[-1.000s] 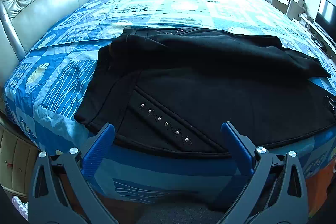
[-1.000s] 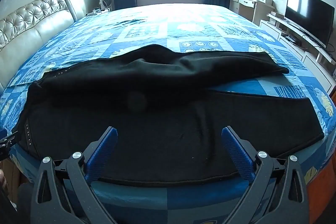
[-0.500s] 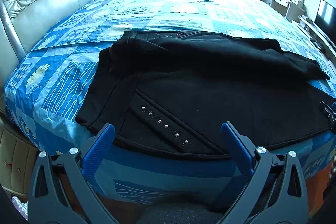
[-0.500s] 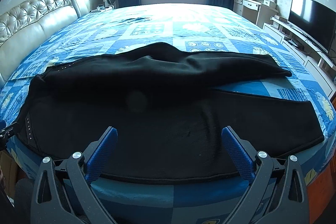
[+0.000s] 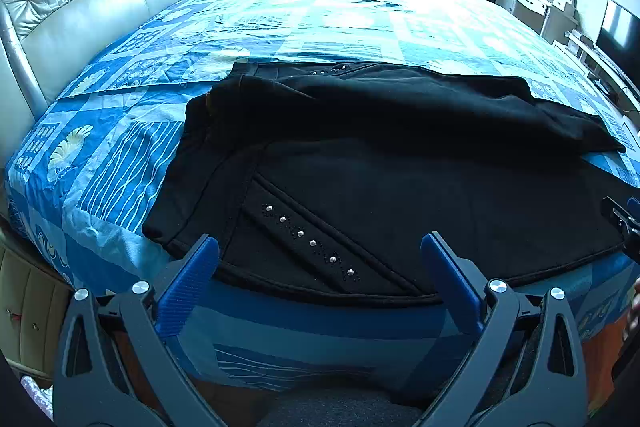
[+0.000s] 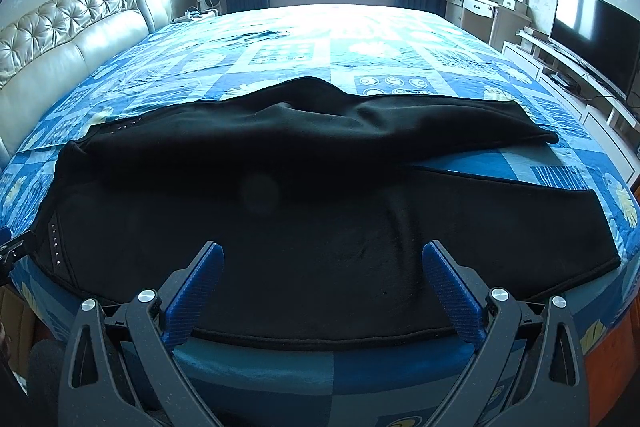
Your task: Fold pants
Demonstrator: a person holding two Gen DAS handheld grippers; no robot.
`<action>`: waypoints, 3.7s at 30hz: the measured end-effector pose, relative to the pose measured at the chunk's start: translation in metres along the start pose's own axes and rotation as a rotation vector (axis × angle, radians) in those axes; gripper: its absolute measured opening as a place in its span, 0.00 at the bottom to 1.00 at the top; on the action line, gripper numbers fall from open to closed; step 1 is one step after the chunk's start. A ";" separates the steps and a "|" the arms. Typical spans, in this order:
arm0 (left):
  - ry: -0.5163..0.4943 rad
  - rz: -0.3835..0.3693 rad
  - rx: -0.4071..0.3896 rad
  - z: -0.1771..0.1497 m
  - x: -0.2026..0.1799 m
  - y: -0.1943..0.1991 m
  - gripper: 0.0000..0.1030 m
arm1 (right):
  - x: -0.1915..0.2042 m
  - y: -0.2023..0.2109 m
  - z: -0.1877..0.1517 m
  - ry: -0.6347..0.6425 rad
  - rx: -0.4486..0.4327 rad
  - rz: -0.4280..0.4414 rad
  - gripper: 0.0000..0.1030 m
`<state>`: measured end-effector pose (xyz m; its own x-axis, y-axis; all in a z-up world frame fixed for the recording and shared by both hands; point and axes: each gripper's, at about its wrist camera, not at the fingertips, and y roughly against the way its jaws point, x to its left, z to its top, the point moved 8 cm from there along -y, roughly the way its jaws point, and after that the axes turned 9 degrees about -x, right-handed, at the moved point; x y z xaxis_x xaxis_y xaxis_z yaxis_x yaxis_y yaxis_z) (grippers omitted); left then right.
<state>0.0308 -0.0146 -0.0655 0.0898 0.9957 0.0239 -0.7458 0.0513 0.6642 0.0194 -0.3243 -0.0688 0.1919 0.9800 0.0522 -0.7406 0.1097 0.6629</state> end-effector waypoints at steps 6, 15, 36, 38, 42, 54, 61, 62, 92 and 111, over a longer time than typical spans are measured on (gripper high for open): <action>0.000 0.001 -0.002 0.001 0.000 0.001 0.98 | 0.001 -0.002 -0.003 -0.002 0.005 0.000 0.96; -0.003 -0.003 0.001 0.001 0.000 0.000 0.98 | 0.001 -0.003 -0.004 0.001 0.010 0.003 0.96; -0.005 -0.005 -0.001 0.000 -0.003 0.000 0.98 | 0.002 -0.005 -0.007 0.000 0.017 0.008 0.96; -0.004 -0.004 -0.001 0.000 -0.003 0.000 0.98 | 0.002 -0.005 -0.007 0.001 0.018 0.008 0.96; -0.005 -0.005 -0.001 0.000 -0.003 0.000 0.98 | 0.003 -0.005 -0.008 0.001 0.018 0.010 0.96; -0.008 -0.009 0.000 -0.001 -0.007 0.001 0.98 | 0.004 -0.005 -0.009 0.001 0.020 0.012 0.96; -0.010 -0.076 0.007 0.003 -0.009 0.005 0.98 | 0.011 -0.001 -0.003 0.016 0.021 0.062 0.96; -0.010 -0.095 0.003 0.008 -0.008 0.007 0.98 | 0.013 0.001 0.002 0.018 0.013 0.089 0.96; 0.064 -0.469 0.212 0.149 0.125 -0.244 0.98 | 0.100 -0.220 0.135 0.320 0.344 0.618 0.96; 0.147 -0.551 0.279 0.148 0.141 -0.279 0.98 | 0.105 -0.248 0.123 0.346 0.475 0.654 0.93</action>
<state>0.3492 0.0997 -0.1373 0.3045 0.8303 -0.4667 -0.4142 0.5567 0.7201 0.3019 -0.2691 -0.1360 -0.4397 0.8263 0.3520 -0.2727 -0.4963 0.8242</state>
